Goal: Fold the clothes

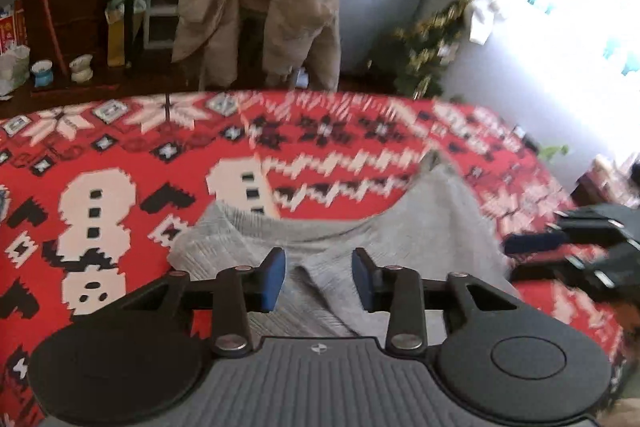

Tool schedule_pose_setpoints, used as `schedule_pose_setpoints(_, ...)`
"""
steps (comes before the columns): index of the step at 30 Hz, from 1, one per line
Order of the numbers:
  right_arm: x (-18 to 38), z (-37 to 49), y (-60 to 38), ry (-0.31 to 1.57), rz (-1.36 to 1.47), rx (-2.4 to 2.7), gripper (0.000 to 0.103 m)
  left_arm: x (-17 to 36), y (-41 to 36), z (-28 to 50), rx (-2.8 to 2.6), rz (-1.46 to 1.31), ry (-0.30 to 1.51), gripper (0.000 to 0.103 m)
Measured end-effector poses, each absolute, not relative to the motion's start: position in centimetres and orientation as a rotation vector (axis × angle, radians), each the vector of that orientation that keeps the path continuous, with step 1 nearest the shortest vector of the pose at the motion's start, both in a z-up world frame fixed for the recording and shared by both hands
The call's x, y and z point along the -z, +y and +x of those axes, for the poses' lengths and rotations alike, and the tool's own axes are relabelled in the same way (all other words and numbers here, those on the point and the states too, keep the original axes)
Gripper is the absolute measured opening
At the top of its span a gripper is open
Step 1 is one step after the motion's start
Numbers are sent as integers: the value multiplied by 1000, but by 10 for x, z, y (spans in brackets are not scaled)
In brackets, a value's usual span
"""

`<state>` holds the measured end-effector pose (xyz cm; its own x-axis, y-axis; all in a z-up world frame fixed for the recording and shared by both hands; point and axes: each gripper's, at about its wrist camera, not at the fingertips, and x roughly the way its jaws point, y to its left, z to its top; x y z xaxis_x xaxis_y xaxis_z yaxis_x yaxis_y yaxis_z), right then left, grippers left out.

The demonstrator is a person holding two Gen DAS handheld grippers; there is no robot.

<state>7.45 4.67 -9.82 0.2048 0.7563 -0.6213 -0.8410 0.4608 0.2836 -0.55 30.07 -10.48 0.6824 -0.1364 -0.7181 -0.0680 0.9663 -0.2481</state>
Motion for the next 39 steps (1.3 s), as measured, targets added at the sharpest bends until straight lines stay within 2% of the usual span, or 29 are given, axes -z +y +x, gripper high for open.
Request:
schedule_pose_setpoints(2,102,57,41,797,-90,-1118,35,110,301,2,39,-265,844,30)
schedule_pose_setpoints(3,105,51,38,806,-62,-1120,35,111,301,3,39,-266,846,24)
schedule_pose_setpoints(4,108,45,35,819,-32,-1120,35,111,300,3,36,-265,844,4)
schedule_pose_setpoints(12,122,30,25,834,-4,-1037,35,101,259,-25,-50,55,688,4)
schedule_pose_setpoints(17,133,31,26,869,-49,-995,35,122,261,-22,-116,93,718,3)
schedule_pose_setpoints(23,116,39,20,814,-51,-964,35,104,265,-34,-136,70,671,3)
schedule_pose_setpoints(25,105,55,20,772,-60,-901,19,105,265,-34,-141,83,682,3)
schedule_pose_setpoints(26,101,69,22,761,-57,-873,7,107,266,-33,-143,83,695,3)
schedule_pose_setpoints(34,132,176,58,815,-86,-786,5,117,267,-32,-144,73,722,3)
schedule_pose_setpoints(35,137,183,60,815,-92,-780,0,117,267,-32,-143,72,723,3)
schedule_pose_setpoints(38,141,196,59,809,-57,-760,0,117,267,-32,-138,76,726,3)
schedule_pose_setpoints(39,140,198,57,803,-47,-745,4,117,267,-31,-136,79,727,3)
